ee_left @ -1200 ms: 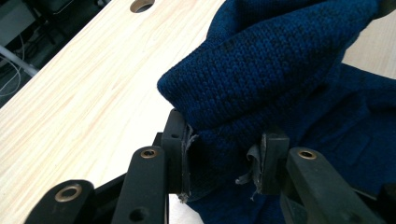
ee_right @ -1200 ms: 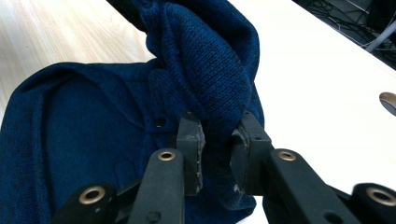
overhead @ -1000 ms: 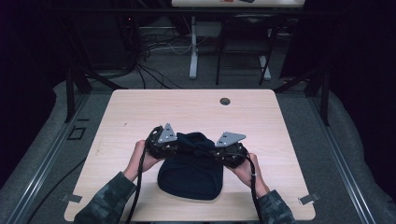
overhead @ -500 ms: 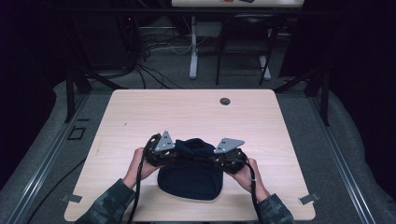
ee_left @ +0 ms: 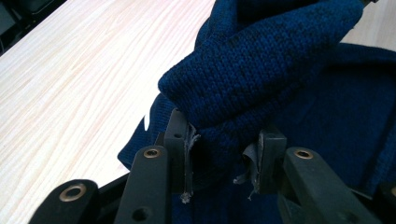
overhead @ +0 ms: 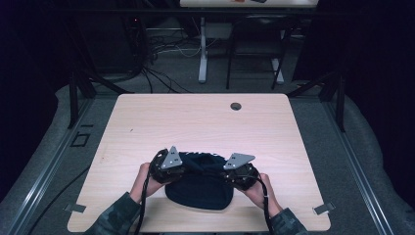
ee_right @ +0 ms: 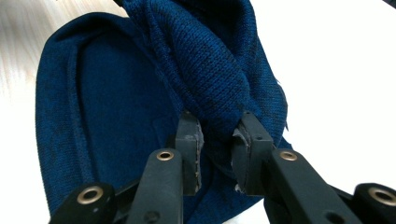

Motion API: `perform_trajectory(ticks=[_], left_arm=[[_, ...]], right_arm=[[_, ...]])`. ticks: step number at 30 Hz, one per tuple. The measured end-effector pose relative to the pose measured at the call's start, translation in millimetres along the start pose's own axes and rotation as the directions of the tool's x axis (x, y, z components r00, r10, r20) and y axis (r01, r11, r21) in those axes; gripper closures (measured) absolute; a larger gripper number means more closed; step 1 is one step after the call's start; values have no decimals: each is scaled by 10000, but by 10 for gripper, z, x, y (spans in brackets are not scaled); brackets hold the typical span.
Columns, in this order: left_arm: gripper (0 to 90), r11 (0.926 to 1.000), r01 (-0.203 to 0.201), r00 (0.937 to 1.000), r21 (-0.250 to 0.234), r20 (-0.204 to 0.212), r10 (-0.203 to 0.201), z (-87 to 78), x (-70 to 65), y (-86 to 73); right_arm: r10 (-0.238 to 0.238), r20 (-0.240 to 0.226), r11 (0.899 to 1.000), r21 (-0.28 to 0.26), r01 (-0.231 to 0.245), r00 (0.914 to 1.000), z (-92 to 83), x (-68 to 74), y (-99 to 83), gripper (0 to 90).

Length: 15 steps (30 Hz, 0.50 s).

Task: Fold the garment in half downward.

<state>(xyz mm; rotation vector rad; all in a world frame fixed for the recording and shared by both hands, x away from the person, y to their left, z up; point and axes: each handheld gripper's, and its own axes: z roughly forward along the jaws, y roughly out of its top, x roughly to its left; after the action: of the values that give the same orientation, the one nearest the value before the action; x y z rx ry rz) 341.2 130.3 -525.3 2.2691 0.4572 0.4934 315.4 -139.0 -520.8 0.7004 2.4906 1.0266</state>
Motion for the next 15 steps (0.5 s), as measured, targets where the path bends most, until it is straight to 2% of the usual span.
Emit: perform_trajectory(ticks=[8,12,15], left_arm=[[658,9999,22,9998,109,193,-24,37,-69,-106],[658,9999,87,9998,71,152,-88,42,-83,-120],[658,9998,182,9997,16,170,-182,29,-93,-148]], right_arm=[[70,-9,10000,70,-70,10000,18,76,-61,727],[105,-22,9999,14,-105,9999,12,91,-77,722],[290,-120,9995,-109,-292,9995,4,111,-92,715]])
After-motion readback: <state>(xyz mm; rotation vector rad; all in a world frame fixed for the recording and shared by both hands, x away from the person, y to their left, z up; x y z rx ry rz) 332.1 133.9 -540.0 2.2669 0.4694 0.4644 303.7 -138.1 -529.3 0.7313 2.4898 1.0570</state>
